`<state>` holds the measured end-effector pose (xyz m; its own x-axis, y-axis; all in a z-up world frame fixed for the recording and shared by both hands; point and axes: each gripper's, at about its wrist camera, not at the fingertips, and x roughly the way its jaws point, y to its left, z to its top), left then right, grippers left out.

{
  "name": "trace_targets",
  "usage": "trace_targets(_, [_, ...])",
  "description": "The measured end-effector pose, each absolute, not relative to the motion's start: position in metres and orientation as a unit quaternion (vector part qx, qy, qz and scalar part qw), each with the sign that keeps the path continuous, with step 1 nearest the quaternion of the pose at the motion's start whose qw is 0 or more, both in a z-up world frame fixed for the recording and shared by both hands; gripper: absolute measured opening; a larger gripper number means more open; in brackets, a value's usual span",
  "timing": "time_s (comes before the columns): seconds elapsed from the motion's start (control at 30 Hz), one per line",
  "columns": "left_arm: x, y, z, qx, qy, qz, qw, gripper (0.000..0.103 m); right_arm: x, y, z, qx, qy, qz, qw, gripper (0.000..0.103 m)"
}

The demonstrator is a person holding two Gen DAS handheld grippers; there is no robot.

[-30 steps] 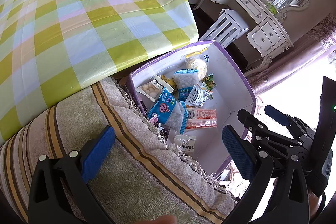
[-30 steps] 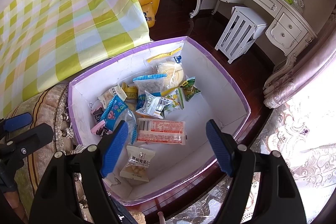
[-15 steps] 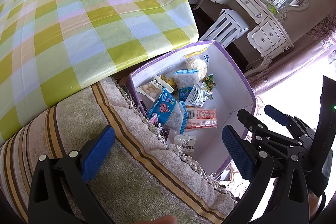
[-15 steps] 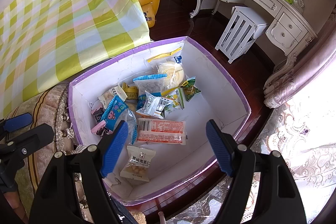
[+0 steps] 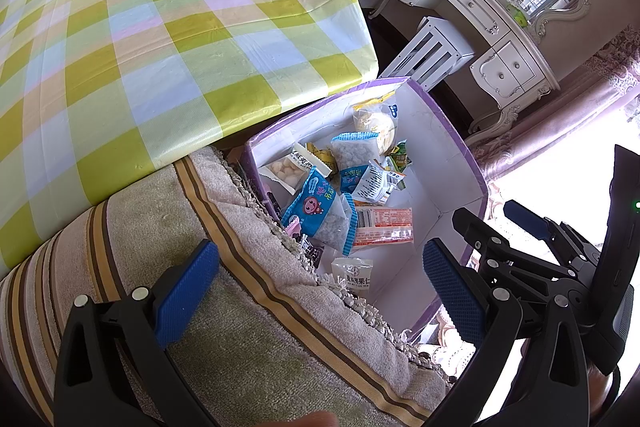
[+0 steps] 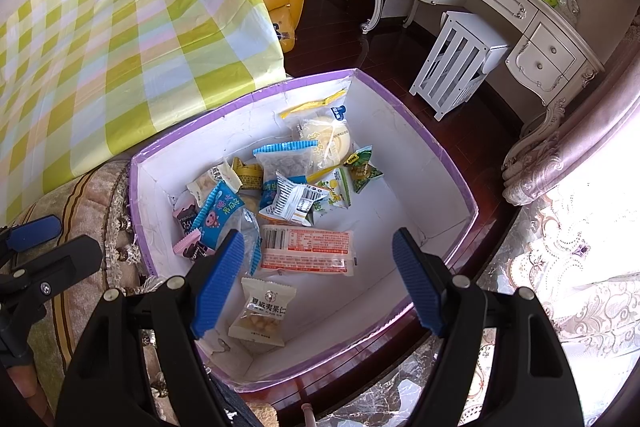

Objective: Organize snacks

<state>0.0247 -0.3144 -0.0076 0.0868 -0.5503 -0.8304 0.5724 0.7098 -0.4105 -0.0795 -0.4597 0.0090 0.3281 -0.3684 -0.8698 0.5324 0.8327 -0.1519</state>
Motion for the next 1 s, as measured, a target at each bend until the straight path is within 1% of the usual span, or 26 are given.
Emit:
trace_targets(0.47, [0.025, -0.314, -0.008, 0.01, 0.558, -0.381, 0.737, 0.099, -0.08, -0.461, 0.009, 0.081, 0.509, -0.279, 0.811, 0.076])
trace_targets(0.63, [0.024, -0.317, -0.008, 0.013, 0.546, -0.383, 0.745, 0.099, -0.083, -0.463, 0.007, 0.085, 0.509, -0.282, 0.809, 0.076])
trace_targets(0.73, [0.025, -0.312, 0.0, 0.004, 0.538, -0.387, 0.749, 0.099, -0.082, -0.46, 0.009, 0.087, 0.505, -0.281, 0.812, 0.076])
trace_targets(0.8, [0.029, -0.292, 0.014, -0.019, 0.53, -0.375, 0.761, 0.099, -0.076, -0.448, 0.015, 0.082, 0.496, -0.266, 0.822, 0.076])
trace_targets(0.87, [0.032, -0.259, 0.03, -0.021, 0.504, -0.346, 0.791, 0.099, -0.066, -0.427, 0.025, 0.078, 0.485, -0.238, 0.838, 0.076])
trace_targets(0.93, [0.033, -0.214, 0.045, -0.017, 0.467, -0.293, 0.834, 0.099, -0.052, -0.401, 0.034, 0.087, 0.475, -0.196, 0.853, 0.076])
trace_targets(1.0, [0.031, -0.168, 0.051, -0.012, 0.448, -0.229, 0.864, 0.099, -0.036, -0.37, 0.04, 0.097, 0.472, -0.143, 0.865, 0.077])
